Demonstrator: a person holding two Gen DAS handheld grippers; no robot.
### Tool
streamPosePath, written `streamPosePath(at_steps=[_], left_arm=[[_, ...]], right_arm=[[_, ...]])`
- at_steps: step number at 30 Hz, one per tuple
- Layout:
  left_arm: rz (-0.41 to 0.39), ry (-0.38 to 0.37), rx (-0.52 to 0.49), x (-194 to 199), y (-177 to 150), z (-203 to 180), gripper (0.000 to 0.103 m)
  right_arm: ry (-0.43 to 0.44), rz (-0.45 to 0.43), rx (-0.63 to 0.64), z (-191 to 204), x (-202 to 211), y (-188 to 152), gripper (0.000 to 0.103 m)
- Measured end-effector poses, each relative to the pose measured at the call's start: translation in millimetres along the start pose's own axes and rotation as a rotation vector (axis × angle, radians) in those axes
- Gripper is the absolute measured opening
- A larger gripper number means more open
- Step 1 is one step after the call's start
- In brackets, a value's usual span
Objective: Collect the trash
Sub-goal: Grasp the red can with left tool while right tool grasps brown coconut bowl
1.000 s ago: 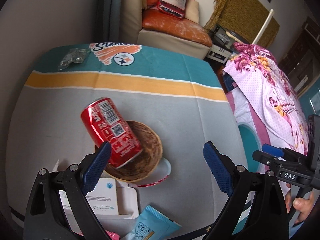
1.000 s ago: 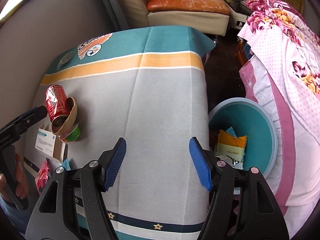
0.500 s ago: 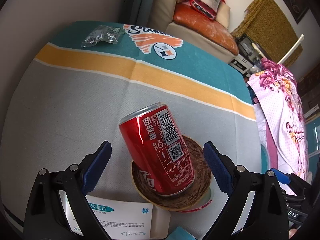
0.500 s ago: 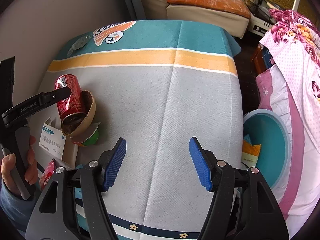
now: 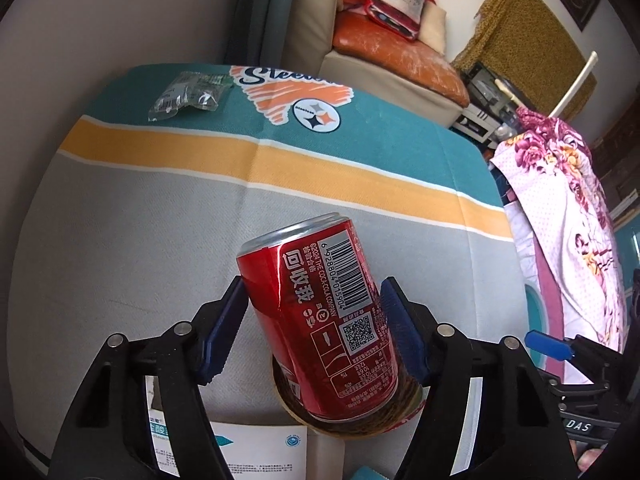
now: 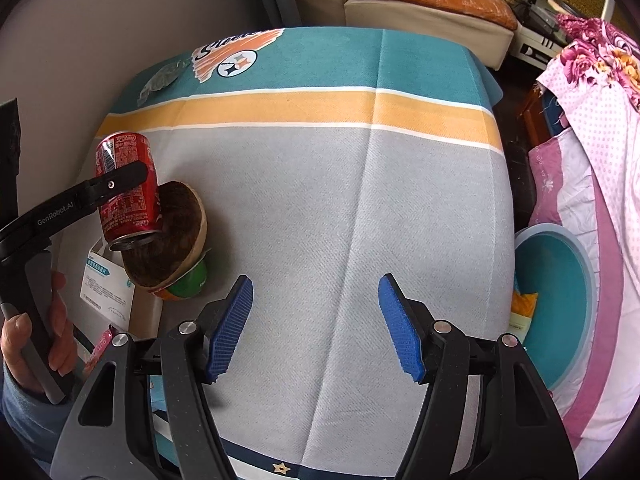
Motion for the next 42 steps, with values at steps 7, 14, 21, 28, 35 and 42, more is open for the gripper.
streamPosePath(at_steps=[7, 14, 21, 28, 35, 42], left_arm=[[-0.049, -0.027, -0.004, 30.9, 12.5, 18.2, 0.069], [-0.066, -0.019, 0.044, 46.0, 11.7, 53.3, 0.069], [-0.055, -0.003, 0.085, 43.6, 5.4, 79.3, 0.069], [-0.044, 0.0, 0.092, 39.4, 1.7, 82.5, 0.069], [-0.06, -0.007, 0.065, 47.4, 4.2, 67.0, 0.069], [-0.068, -0.025, -0.003, 54.9, 4.9, 27.3, 0.069]], right_arm=[[0.04, 0.007, 0.053, 32.9, -6.2, 10.7, 0.062], [0.098, 0.049, 0.093, 68.5, -31.5, 23.3, 0.053], [0.144, 0.115, 0.109, 90.8, -67.0, 27.6, 0.041], [0.151, 0.105, 0.117, 98.4, -73.3, 27.6, 0.007], [0.142, 0.015, 0.083, 79.3, -37.5, 34.8, 0.006], [0.11, -0.096, 0.021, 36.2, 8.1, 33.4, 0.006]])
Point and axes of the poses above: each gripper's, at about its wrist camera, not at the fingertips, and x roughly against the way its jaws point, z to its left, y to its top, the point moved 1 cm from there along -x, roughly the way its jaws point, and after that the axes turned 5 degrees about -x, right-handed, at the moved point
